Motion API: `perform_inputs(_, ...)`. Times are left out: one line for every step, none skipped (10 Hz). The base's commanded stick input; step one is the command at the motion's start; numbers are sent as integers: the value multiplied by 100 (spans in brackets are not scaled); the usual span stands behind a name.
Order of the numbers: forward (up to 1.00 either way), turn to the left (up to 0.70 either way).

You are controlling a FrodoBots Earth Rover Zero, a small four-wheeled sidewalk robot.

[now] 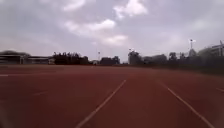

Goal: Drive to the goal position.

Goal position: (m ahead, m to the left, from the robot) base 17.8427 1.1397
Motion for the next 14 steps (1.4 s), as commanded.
perform_inputs(45, 0)
perform_inputs(45, 0)
perform_inputs(45, 0)
perform_inputs(45, 0)
perform_inputs(45, 0)
perform_inputs(45, 0)
perform_inputs(45, 0)
perform_inputs(45, 0)
perform_inputs(45, 0)
perform_inputs(45, 0)
perform_inputs(45, 0)
perform_inputs(45, 0)
perform_inputs(45, 0)
perform_inputs(45, 0)
